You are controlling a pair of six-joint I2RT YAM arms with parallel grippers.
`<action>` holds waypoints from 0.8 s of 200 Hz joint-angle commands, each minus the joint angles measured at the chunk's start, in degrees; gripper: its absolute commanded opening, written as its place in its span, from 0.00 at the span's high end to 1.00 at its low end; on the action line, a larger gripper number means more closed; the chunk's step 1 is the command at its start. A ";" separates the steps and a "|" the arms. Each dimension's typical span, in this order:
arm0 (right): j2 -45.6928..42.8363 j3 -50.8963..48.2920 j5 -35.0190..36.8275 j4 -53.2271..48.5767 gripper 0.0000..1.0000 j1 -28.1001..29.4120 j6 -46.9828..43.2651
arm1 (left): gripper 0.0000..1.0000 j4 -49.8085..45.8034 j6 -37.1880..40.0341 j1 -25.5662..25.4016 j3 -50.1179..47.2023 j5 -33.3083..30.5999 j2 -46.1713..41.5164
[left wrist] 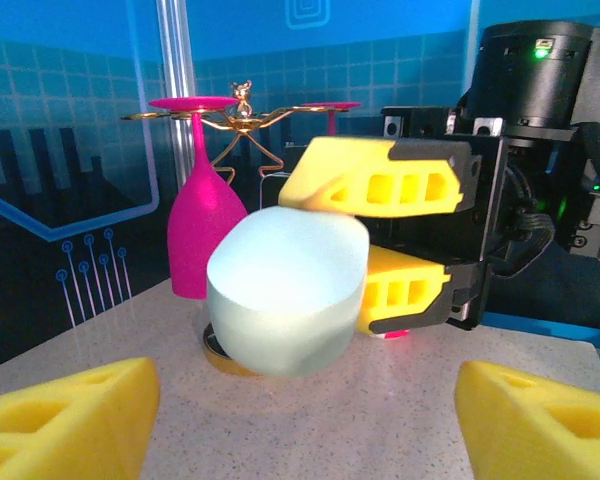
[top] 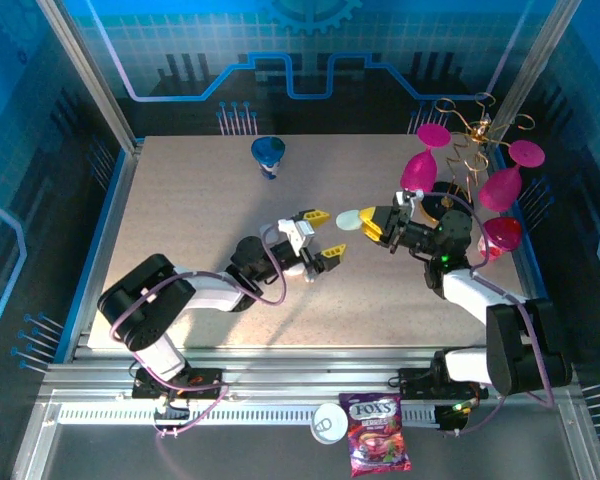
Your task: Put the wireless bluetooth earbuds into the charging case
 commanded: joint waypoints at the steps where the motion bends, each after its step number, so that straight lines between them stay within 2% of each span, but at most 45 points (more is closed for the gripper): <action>1: 1.11 0.06 1.23 7.94 0.76 0.26 4.96 | 0.26 2.48 0.09 0.15 2.69 -0.08 1.37; 58: 3.56 -0.42 1.28 14.16 0.75 0.71 9.08 | 0.37 2.49 0.23 0.26 7.31 1.77 4.11; 112: 3.46 -0.47 0.95 14.03 0.76 0.76 9.08 | 0.54 2.42 -0.04 0.26 9.00 3.10 5.32; 160: 3.52 -0.39 0.74 13.85 0.76 0.78 8.91 | 0.56 2.44 -0.22 0.29 9.08 4.00 5.11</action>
